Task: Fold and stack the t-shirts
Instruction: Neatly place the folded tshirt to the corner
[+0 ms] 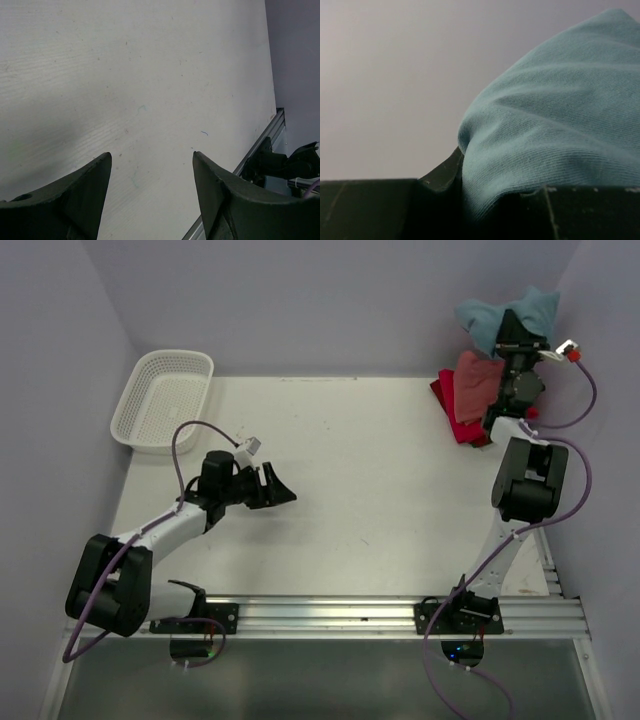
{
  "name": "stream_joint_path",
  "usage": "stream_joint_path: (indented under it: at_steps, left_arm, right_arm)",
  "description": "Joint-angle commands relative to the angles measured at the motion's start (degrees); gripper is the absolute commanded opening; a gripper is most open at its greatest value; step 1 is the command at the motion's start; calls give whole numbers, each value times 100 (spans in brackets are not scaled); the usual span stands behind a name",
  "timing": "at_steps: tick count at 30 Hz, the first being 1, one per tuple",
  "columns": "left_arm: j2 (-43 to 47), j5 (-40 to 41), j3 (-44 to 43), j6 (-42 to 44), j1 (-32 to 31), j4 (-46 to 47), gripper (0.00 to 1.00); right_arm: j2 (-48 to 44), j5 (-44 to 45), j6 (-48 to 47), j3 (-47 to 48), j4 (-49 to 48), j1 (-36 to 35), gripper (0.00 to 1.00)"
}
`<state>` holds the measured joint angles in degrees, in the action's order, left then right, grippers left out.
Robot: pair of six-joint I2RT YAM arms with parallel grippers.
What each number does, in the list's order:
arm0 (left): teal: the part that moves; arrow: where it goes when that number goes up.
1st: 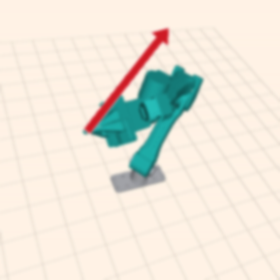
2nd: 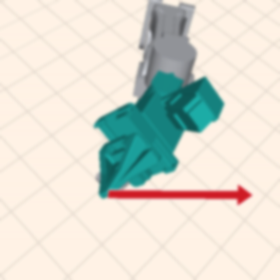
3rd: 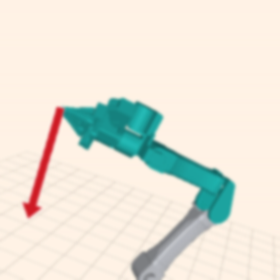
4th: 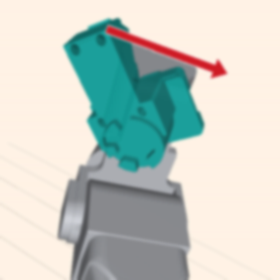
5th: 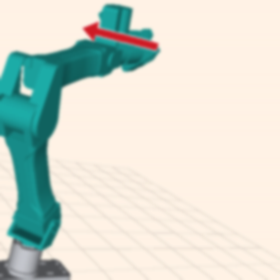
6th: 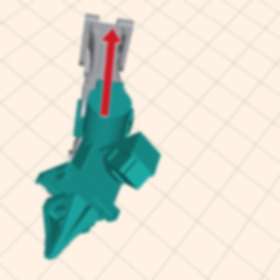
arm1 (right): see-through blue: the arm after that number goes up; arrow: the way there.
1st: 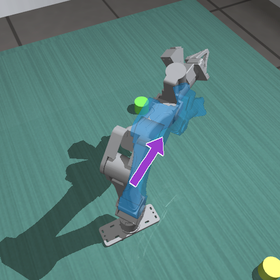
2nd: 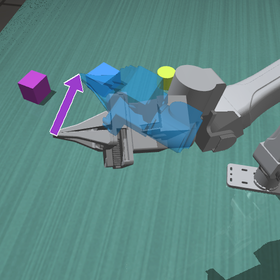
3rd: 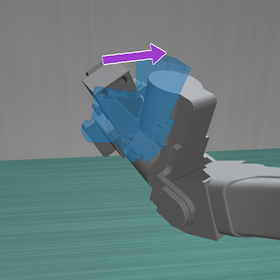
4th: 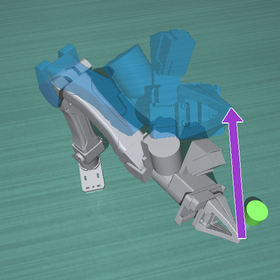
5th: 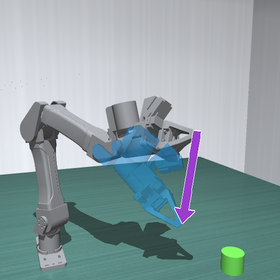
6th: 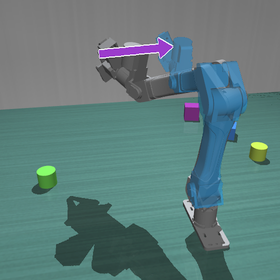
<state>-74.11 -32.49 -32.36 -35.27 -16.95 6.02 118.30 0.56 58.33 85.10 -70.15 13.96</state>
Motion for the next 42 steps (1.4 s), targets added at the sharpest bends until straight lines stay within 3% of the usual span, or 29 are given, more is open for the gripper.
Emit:
stream_joint_path:
  at_steps: [1,10,21,23,24,25,32,33,36,38,40,42]
  left_arm:
    - [98,32,-139,195,-19,13,69]
    - [10,-100,195,152,-19,224,69]
    - [107,-249,169,-24,-19,356,69]
    - [124,-267,169,-50,-19,356,70]
    - [159,-275,169,-77,-28,373,71]
    - [168,-293,160,-86,-19,373,72]
    - [265,-337,142,-103,-19,347,75]
    - [265,-346,160,-95,-19,338,75]
    - [318,-363,230,-138,-28,417,75]
    - [361,-363,265,-165,-19,461,75]
    - [397,-363,292,-209,-28,540,75]
    - [423,-363,274,-200,-19,567,75]
  right_arm:
    - [-80,313,-383,-387,-350,-24,0]
    - [1274,498,-190,-1162,-113,-68,0]
    - [115,841,-120,-2594,1,-139,0]
    - [-165,902,117,-2918,176,-139,50]
    - [-498,911,179,-3033,325,-139,84]
    - [-727,955,170,-3278,648,-165,99]
    - [-2459,1395,-137,-3720,3197,-288,99]
    - [-2565,1220,-233,-3676,3740,-288,99]
    - [-2935,772,-540,-3658,4097,-288,99]
    - [-3076,-35,-681,-3650,4054,-297,99]
    - [-3032,-1131,-1348,-3135,4717,-341,99]
    - [-3050,-1556,-1944,-2930,5342,-472,99]
